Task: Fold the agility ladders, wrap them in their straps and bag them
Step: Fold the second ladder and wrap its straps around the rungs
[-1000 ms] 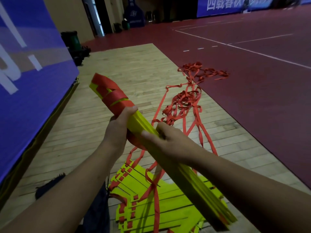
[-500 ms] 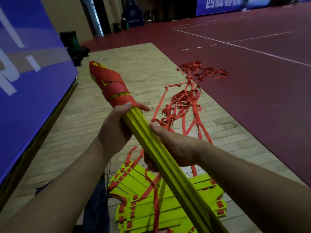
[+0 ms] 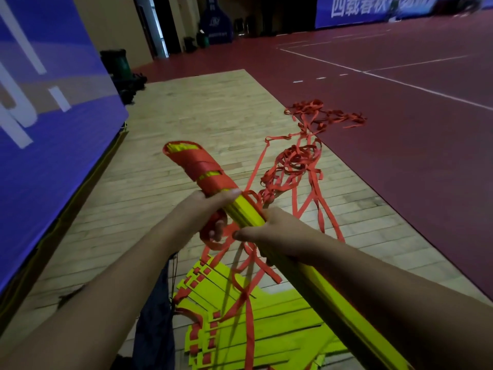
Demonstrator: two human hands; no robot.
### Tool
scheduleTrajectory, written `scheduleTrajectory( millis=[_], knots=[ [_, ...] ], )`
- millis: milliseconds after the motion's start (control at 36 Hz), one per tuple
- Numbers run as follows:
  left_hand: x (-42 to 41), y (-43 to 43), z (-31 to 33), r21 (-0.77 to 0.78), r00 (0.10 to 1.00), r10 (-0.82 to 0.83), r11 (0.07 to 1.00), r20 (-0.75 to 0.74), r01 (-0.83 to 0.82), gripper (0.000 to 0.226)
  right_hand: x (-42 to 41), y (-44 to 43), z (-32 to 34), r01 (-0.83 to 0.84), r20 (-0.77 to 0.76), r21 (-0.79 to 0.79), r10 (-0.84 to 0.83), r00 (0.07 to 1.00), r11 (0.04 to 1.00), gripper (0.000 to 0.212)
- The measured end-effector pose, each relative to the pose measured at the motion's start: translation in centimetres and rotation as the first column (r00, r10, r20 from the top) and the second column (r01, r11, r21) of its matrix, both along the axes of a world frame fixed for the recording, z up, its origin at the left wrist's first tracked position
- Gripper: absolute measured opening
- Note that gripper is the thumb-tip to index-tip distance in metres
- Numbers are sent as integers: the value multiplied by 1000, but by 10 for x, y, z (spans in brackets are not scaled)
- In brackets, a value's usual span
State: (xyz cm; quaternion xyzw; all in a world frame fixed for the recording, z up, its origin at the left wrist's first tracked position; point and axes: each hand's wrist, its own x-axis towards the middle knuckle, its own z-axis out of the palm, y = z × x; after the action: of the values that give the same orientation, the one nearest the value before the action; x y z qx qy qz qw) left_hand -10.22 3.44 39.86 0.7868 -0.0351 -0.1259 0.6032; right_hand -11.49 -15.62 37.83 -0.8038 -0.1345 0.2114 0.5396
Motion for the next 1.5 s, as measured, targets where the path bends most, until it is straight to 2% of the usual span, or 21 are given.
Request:
scheduleTrajectory(
  millis=[83,167,389,528,583,667,722,778,861,917,972,1028,1083,1139,1194,1250,1306,1389,1444,1500],
  knots=[
    [-2,-9,-8,-48,985,166,985,40,-164,41,0,3,-5,6,29,-65,-4,1000,998,24],
    [1,-8,-9,-111,959,280,956,48,-273,41,-2,5,-8,16,44,-102,-11,999,995,28],
    [4,-10,-10,-161,950,310,937,-29,-311,45,-3,10,-5,91,150,-193,-62,987,977,37],
    [4,-5,-5,-353,937,349,878,11,-323,45,-4,1,14,2,143,-128,16,990,992,36],
    [3,-4,-1,-420,943,326,866,66,-270,44,-2,-5,20,-37,102,-15,38,994,999,31],
    [-1,-11,7,-443,952,268,879,150,-177,34,-2,-11,17,-124,-177,326,189,966,937,21],
    [-2,-14,10,-446,955,242,883,171,-144,32,-5,-9,11,-192,-375,488,404,835,851,30],
    [0,-15,9,-432,960,210,895,186,-112,31,-8,-4,4,-287,-439,534,551,710,795,35],
    [4,-8,7,-358,962,176,929,209,-92,37,-11,4,1,-292,-445,504,534,718,813,21],
    [7,0,9,-277,963,166,955,214,-104,56,-11,5,3,-224,-435,482,454,778,847,18],
    [8,8,12,-52,970,114,993,213,-105,76,-7,3,3,-125,-396,446,321,860,886,20],
    [7,11,13,198,986,32,978,166,-65,79,-4,1,4,-15,-365,382,166,916,924,20],
    [8,11,11,290,993,-10,957,116,-24,78,-2,0,4,79,-309,245,0,951,966,17],
    [10,5,8,252,996,-8,968,85,-13,76,1,1,-1,145,-182,60,-132,974,988,18],
    [10,-8,4,141,999,39,989,35,-44,70,4,5,-9,197,-14,-112,-200,980,974,21],
    [9,-22,-1,90,991,129,987,24,-131,56,6,9,-16,215,171,-280,-172,970,936,20],
    [10,-32,-6,54,967,251,966,32,-253,44,5,12,-19,215,275,-397,-109,955,892,24],
    [12,-39,-1,-24,919,391,921,57,-390,33,4,13,-10,156,240,-338,-75,968,928,43],
    [14,-40,8,-65,887,448,894,115,-443,32,7,11,2,69,213,-222,-21,977,973,40],
    [15,-37,20,-134,873,461,886,161,-443,42,10,2,16,25,173,-92,-9,985,995,35]
  ],
)
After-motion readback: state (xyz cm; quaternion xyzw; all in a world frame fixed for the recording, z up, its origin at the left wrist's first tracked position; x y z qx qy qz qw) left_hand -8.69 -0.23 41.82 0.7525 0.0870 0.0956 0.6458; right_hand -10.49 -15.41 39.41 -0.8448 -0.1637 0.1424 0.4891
